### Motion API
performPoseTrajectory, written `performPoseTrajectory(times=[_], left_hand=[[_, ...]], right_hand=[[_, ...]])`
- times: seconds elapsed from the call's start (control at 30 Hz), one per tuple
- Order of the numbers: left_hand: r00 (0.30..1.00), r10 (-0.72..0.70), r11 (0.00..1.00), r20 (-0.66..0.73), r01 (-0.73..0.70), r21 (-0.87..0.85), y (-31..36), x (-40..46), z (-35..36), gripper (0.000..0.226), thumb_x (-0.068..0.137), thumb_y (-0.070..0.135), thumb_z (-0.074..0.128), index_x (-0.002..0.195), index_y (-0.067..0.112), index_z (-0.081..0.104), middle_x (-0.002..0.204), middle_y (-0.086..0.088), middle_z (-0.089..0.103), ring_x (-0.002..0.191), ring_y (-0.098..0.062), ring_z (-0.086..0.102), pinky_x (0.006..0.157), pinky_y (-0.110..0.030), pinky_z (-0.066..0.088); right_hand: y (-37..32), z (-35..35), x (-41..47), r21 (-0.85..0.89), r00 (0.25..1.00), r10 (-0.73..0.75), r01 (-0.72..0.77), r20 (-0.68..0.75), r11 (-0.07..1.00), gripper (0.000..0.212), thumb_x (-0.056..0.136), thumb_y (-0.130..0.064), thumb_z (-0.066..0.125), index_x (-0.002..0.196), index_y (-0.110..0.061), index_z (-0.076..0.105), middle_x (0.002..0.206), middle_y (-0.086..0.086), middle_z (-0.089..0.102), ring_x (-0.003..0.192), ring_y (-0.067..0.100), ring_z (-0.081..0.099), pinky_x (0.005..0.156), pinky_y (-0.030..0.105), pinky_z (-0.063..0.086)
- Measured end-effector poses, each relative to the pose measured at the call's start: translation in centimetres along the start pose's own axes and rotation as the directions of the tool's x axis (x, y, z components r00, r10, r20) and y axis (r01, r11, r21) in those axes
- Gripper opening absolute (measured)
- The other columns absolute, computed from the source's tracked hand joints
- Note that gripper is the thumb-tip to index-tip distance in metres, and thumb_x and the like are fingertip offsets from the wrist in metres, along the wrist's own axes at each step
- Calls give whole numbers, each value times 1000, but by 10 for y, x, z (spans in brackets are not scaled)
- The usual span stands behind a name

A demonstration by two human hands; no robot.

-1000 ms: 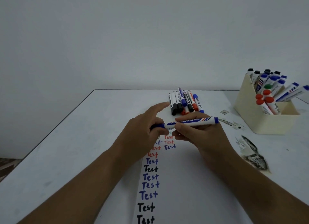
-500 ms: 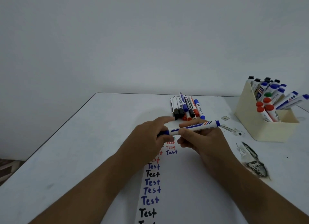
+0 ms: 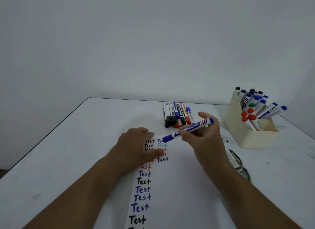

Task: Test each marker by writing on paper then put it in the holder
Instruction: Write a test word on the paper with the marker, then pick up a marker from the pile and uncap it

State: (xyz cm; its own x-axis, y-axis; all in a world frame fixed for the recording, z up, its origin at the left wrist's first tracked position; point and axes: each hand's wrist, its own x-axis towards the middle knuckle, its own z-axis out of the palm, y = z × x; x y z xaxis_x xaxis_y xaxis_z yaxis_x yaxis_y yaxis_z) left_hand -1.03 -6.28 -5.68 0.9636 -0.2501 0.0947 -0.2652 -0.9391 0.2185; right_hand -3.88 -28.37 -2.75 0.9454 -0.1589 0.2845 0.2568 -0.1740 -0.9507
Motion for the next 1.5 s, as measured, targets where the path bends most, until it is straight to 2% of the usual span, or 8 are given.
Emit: performPoseTrajectory(times=[0.1,0.23,0.43,0.57,0.7,1.03,1.37,1.5], left_hand=[[1000,7,1000,-15,-7,10,-3,2,2,93,75,92,31,148,34,40,151,11,40,136,-11,35,111,-36,32],[1000,13,1000,-23,-13,-11,-7,2,4,103,68,95,14,148,35,40,152,12,39,138,-10,34,114,-37,30],[999,25,1000,-36,-26,-14,-3,0,2,81,84,83,32,147,34,42,153,12,38,139,-10,33,115,-36,28],[999,17,998,-51,-20,-59,-6,1,4,116,58,102,5,144,36,45,150,15,41,136,-8,36,114,-36,31],[998,9,998,-68,-13,-64,-9,3,9,101,67,97,18,144,37,45,150,16,41,136,-8,35,114,-36,30],[997,-8,996,-74,2,-88,-5,4,5,102,64,94,17,144,38,45,150,17,39,136,-7,34,114,-34,29],[996,-5,995,-88,-4,-97,-6,2,4,73,84,80,42,144,37,45,151,17,39,137,-7,34,114,-34,28],[997,-13,994,-80,4,-107,-5,3,5,71,85,78,44,143,38,46,151,18,39,137,-6,33,114,-34,28]], right_hand=[[-13,-9,7,22,1000,-22,23,-20,1000,72,87,-5,76,137,-28,30,80,6,76,81,26,74,78,34,61],[-33,-31,25,62,998,-25,29,-65,998,66,92,-4,69,135,-34,30,86,25,71,88,40,71,86,56,58],[-86,-101,51,-79,949,-212,199,-233,977,52,97,-7,57,140,-28,38,101,15,69,87,23,73,66,27,61],[-99,-152,70,-301,890,-317,219,-328,928,59,98,-17,55,148,-37,31,106,2,66,88,20,72,75,34,62],[-94,-191,81,-406,836,-382,214,-395,888,66,101,-19,54,155,-38,21,112,1,64,87,19,68,82,46,61],[-32,-212,87,-595,919,-278,61,-281,801,37,99,-22,63,132,-27,46,103,2,68,80,14,66,52,11,41],[9,-206,107,-923,893,-449,136,-43,359,41,97,-25,62,138,-26,59,75,1,65,75,25,57,66,36,54],[14,-200,107,-964,913,-407,127,22,235,45,97,-28,57,142,-27,55,97,4,71,92,33,59,71,41,54]])
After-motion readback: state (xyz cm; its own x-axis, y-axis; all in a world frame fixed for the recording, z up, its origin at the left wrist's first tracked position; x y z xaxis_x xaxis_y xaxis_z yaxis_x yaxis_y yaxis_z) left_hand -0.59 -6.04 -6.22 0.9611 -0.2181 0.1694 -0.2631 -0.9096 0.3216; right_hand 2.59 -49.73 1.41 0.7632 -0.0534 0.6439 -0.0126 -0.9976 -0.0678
